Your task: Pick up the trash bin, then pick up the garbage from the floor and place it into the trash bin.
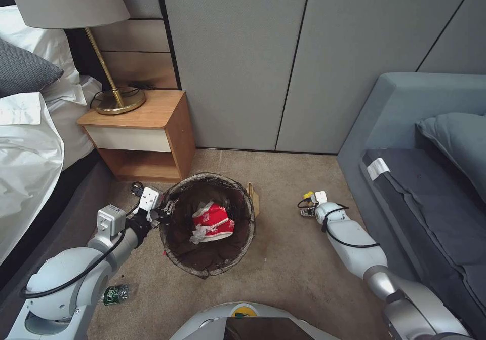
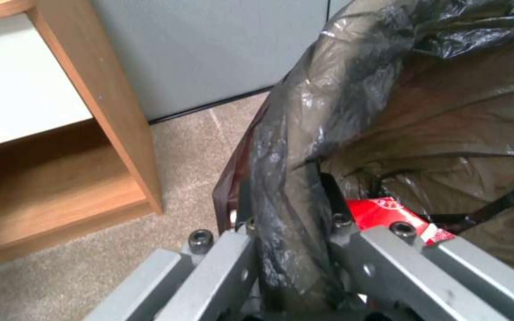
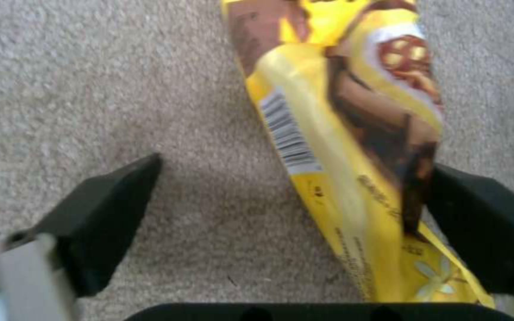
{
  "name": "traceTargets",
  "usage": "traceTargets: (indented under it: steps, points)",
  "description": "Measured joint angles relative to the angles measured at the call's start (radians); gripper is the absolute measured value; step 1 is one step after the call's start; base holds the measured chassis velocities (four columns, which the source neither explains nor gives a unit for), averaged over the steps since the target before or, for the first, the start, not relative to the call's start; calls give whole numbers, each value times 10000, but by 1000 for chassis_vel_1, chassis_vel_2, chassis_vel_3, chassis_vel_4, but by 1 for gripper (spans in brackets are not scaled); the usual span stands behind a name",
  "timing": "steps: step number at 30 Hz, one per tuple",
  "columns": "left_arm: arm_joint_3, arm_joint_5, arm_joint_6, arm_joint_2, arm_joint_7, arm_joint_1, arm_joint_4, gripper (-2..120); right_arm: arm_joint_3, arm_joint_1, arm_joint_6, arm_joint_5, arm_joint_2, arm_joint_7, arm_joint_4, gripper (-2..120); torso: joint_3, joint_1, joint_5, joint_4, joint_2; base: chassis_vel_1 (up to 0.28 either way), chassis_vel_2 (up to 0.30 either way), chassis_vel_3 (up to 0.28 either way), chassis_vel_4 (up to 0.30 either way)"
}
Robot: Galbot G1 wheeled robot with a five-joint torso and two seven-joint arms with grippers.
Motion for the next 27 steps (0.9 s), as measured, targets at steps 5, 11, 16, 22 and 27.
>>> traceTargets:
  steps: [5,11,16,22,27]
  points:
    - [16,-3,0,-9,5,-28,22,0,48,-43,87,-2,-85,-166,-4,76,-2,-1,0,4,2,0,0,0,0]
    - [23,-1,0,-11,11,-24,46,0,76,-51,165,-33,-134,-195,-58,55,-2,-1,3,4,1,0,0,0,0]
    - [10,-1,0,-5,14,-20,71,0,90,-81,198,-77,-143,-201,-47,38,-1,-1,-2,2,1,0,0,0,0]
    - [13,4,0,-32,18,-14,73,0,120,-143,211,-92,-151,-197,1,13,0,0,0,0,0,0,0,0,0]
    - [13,6,0,-31,22,-17,87,0,159,-228,211,-91,-236,-196,117,0,1,0,-1,-2,0,0,0,0,0]
